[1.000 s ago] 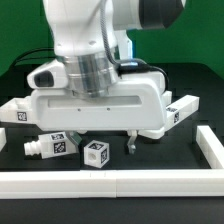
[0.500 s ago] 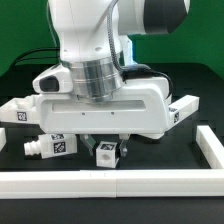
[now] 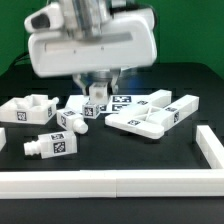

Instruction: Assemble chair

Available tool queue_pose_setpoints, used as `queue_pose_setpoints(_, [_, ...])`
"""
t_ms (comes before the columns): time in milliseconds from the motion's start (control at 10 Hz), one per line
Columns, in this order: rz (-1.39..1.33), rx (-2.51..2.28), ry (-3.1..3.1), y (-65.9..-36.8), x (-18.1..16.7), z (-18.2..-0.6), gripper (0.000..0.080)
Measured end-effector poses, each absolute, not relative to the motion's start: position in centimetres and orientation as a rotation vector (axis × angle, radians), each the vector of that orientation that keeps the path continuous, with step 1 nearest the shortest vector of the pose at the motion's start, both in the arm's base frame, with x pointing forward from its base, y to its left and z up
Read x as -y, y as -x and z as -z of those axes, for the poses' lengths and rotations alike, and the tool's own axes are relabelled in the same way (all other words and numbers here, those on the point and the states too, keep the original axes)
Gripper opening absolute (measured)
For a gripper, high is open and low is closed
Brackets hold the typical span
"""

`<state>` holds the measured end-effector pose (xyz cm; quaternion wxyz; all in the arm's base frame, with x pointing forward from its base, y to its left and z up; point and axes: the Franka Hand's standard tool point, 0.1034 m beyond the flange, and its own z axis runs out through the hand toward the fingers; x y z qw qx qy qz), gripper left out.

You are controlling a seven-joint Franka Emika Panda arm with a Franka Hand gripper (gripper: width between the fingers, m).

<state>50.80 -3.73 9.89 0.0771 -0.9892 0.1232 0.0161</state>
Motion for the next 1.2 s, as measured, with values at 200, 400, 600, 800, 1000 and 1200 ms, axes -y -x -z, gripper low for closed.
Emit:
queue_pose_setpoints(200, [-0.055,-0.367,2.966,-51.4,3.8,-9.2,0.0281])
queue_pose_setpoints(400, [-0.056,-0.366,2.966,-51.4,3.8,-9.2,0.0281])
queue_pose_setpoints(600, [-0.044,-0.228,2.977,-48.3,5.2,-8.2,0.0282])
queue_pose_setpoints(800, [-0.069,-0.209,3.001,-43.3,7.4,-6.4,0.0282])
queue_pose_setpoints(1000, [-0.025,-0.219,3.014,-43.8,7.4,-6.2,0.0282])
queue_pose_setpoints(1200, [-0.027,-0.217,3.015,-43.6,7.6,-6.1,0.0282])
